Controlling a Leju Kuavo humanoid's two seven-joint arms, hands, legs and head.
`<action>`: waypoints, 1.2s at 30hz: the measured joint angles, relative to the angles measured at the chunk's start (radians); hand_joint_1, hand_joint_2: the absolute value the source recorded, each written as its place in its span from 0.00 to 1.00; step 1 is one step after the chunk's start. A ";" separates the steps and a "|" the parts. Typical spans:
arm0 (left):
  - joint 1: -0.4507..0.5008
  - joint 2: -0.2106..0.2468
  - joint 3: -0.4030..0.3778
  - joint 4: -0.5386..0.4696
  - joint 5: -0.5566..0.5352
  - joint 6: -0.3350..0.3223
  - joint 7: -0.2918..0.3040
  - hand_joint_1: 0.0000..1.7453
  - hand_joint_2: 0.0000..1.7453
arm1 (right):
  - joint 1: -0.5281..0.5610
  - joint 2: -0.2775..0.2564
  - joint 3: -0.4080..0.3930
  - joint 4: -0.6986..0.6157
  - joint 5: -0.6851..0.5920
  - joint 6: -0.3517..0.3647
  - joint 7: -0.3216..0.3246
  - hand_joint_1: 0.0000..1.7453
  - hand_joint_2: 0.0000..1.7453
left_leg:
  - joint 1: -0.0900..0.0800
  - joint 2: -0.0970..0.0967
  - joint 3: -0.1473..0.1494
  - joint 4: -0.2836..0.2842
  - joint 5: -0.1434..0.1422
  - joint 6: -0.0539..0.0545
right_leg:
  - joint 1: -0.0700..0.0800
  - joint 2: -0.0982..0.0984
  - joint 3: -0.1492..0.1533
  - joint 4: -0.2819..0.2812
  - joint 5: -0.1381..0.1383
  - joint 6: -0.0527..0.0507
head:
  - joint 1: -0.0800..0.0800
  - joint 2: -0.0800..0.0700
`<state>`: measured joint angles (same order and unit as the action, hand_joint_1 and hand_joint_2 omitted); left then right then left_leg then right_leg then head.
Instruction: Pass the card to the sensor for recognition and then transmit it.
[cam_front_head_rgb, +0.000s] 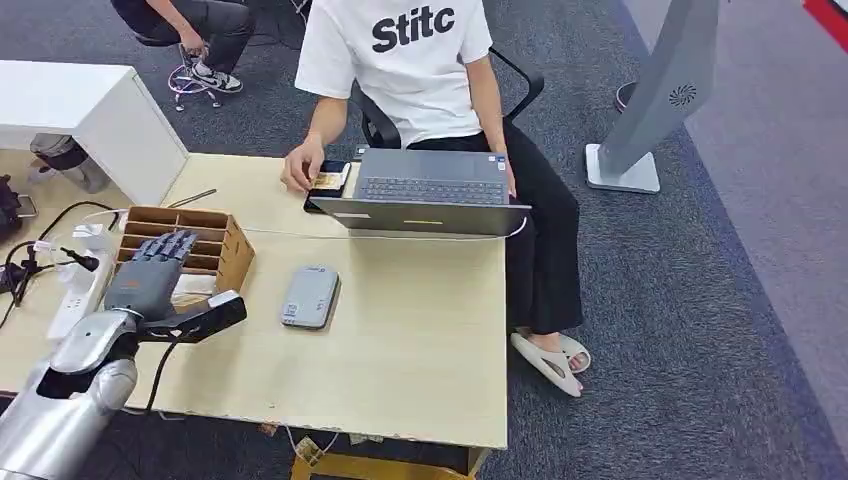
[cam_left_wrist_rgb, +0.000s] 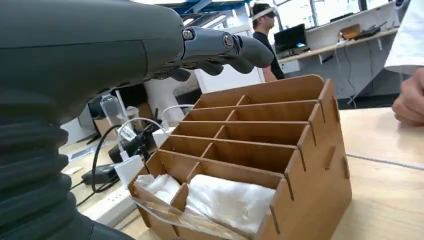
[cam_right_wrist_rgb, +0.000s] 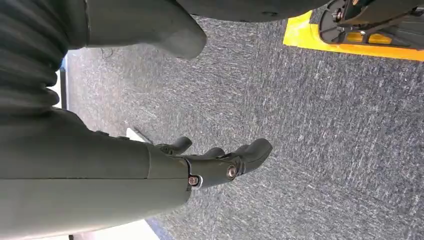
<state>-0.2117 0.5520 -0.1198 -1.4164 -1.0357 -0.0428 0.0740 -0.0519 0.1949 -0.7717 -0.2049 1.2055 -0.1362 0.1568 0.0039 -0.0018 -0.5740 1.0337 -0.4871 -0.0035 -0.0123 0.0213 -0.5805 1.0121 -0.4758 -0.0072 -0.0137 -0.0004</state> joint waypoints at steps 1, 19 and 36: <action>-0.002 0.003 -0.003 0.001 0.002 -0.007 0.002 0.00 1.00 | 0.000 0.000 0.000 0.000 0.001 0.000 0.000 0.00 1.00 | 0.000 0.000 0.000 0.000 0.000 0.000 | 0.000 0.000 0.000 0.000 0.000 0.000 | 0.000 0.000; -0.020 0.034 -0.028 0.016 0.018 -0.046 0.013 0.00 1.00 | 0.000 0.000 -0.010 0.000 0.002 0.000 0.000 0.00 1.00 | 0.000 0.000 0.000 0.000 0.000 0.000 | 0.000 0.000 0.000 0.000 0.000 0.000 | 0.000 0.000; -0.019 0.085 -0.049 0.026 0.046 -0.108 0.038 0.00 1.00 | 0.000 0.000 -0.025 0.000 0.002 0.000 0.005 0.00 1.00 | 0.000 0.000 0.000 0.000 0.000 0.000 | 0.000 0.000 0.000 0.000 0.000 0.000 | 0.000 0.000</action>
<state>-0.2307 0.6367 -0.1690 -1.3909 -0.9896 -0.1506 0.1122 -0.0524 0.1949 -0.7965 -0.2049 1.2078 -0.1358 0.1621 0.0041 -0.0018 -0.5740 1.0337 -0.4871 -0.0036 -0.0122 0.0212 -0.5806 1.0123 -0.4757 -0.0074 -0.0141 -0.0004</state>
